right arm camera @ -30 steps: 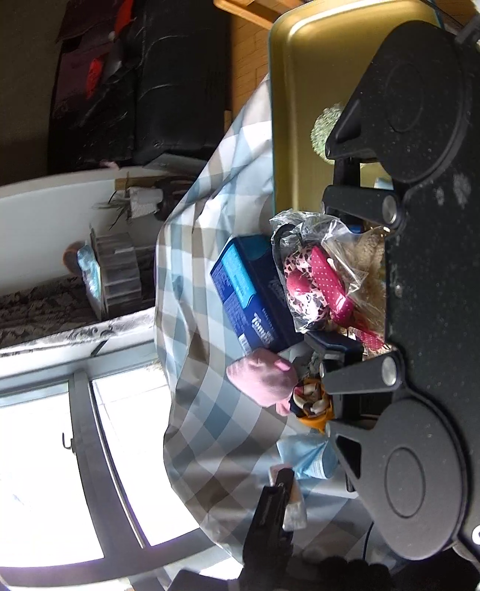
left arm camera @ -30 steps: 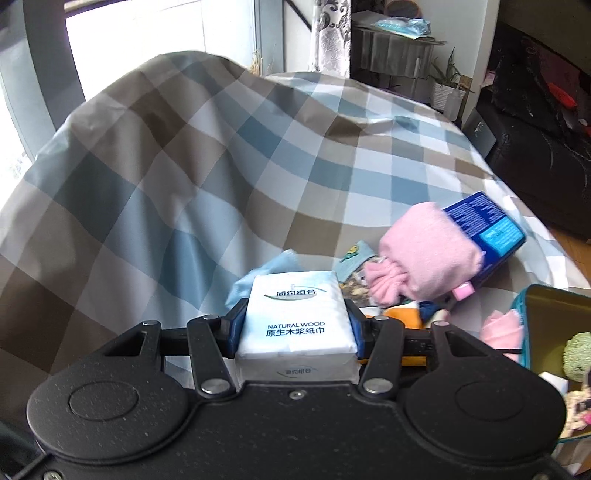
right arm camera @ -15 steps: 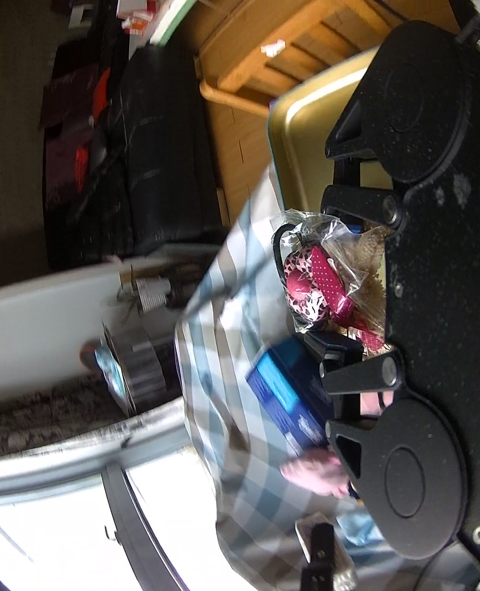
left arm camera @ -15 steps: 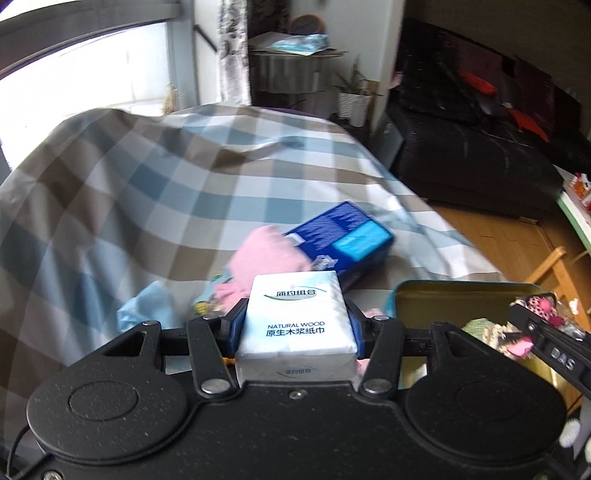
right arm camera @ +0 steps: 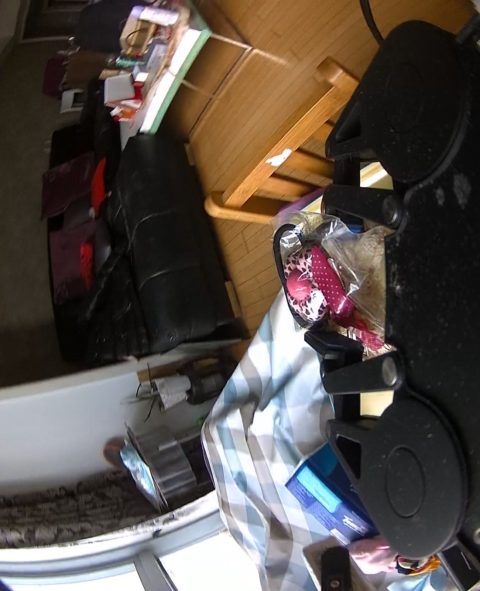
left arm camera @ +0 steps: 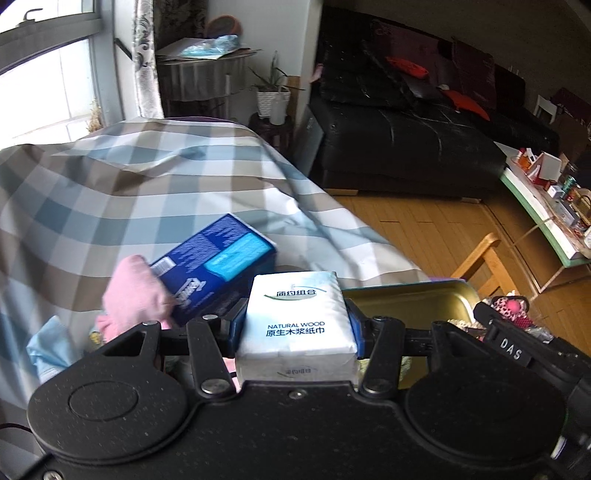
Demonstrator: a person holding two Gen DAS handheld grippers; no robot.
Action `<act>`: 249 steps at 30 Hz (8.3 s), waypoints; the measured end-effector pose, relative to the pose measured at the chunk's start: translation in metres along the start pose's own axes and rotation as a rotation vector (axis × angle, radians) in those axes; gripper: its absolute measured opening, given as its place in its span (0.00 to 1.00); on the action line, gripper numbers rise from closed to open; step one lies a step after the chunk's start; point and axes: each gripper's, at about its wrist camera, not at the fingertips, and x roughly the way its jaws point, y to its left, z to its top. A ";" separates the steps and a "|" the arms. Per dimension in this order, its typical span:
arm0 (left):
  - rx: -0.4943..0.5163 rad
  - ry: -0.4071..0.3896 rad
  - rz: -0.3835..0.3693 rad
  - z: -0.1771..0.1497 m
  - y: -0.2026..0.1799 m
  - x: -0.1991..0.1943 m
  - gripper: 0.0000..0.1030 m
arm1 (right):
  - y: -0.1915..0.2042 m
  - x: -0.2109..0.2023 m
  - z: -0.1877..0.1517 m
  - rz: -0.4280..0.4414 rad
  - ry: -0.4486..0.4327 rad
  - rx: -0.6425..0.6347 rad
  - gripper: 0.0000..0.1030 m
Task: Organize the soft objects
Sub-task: 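Lower the tissue pack into the gold tray and open left gripper while right releases the bag there, then withdraw both grippers from the tray toward the items on the cloth, then grasp the pink towel with the right gripper, then grasp the blue face mask with the left gripper while the right gripper lifts the pink towel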
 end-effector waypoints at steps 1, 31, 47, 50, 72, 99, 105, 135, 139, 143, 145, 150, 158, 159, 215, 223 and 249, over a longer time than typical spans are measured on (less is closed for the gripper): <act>0.002 0.008 -0.007 0.001 -0.004 0.004 0.49 | -0.003 0.001 0.000 -0.005 0.006 0.006 0.46; 0.042 0.118 0.043 -0.010 -0.033 0.057 0.49 | -0.003 0.012 -0.004 -0.009 0.084 -0.030 0.46; 0.094 0.110 0.104 -0.014 -0.042 0.054 0.62 | 0.011 0.001 -0.008 -0.033 0.054 -0.094 0.73; 0.108 0.112 0.142 -0.016 -0.038 0.056 0.62 | 0.025 -0.007 -0.011 -0.054 0.007 -0.153 0.75; -0.013 0.058 0.319 0.003 0.022 0.015 0.65 | 0.078 -0.045 -0.038 -0.010 -0.096 -0.316 0.86; -0.140 -0.070 0.496 -0.006 0.175 -0.047 0.79 | 0.062 -0.031 -0.043 0.085 -0.023 -0.266 1.00; -0.145 -0.058 0.500 -0.012 0.199 -0.035 0.86 | 0.077 -0.032 -0.053 0.104 -0.046 -0.323 1.00; -0.311 0.117 0.356 -0.029 0.267 0.013 0.85 | 0.167 -0.047 -0.110 0.414 0.064 -0.579 0.98; -0.307 0.112 0.356 -0.028 0.267 0.014 0.85 | 0.183 -0.057 -0.125 0.458 0.101 -0.629 0.98; -0.325 0.121 0.345 -0.027 0.270 0.014 0.85 | 0.196 -0.058 -0.126 0.483 0.141 -0.606 0.98; -0.329 0.125 0.344 -0.027 0.270 0.014 0.85 | 0.203 -0.053 -0.118 0.482 0.145 -0.573 0.98; -0.335 0.119 0.364 -0.027 0.271 0.012 0.85 | 0.229 -0.040 -0.093 0.458 0.108 -0.519 0.98; -0.404 0.115 0.389 -0.029 0.286 0.007 0.85 | 0.285 -0.025 -0.075 0.406 -0.006 -0.601 0.99; -0.415 0.112 0.388 -0.029 0.289 0.005 0.85 | 0.293 -0.022 -0.076 0.400 -0.016 -0.624 0.98; -0.289 0.271 0.364 -0.045 0.271 0.066 0.74 | 0.229 -0.070 -0.100 0.479 0.164 -0.483 0.49; -0.338 0.211 0.329 -0.042 0.277 0.050 0.46 | 0.215 -0.082 -0.101 0.465 0.165 -0.451 0.49; -0.344 0.282 0.285 -0.053 0.261 0.074 0.78 | 0.196 -0.085 -0.111 0.466 0.197 -0.405 0.49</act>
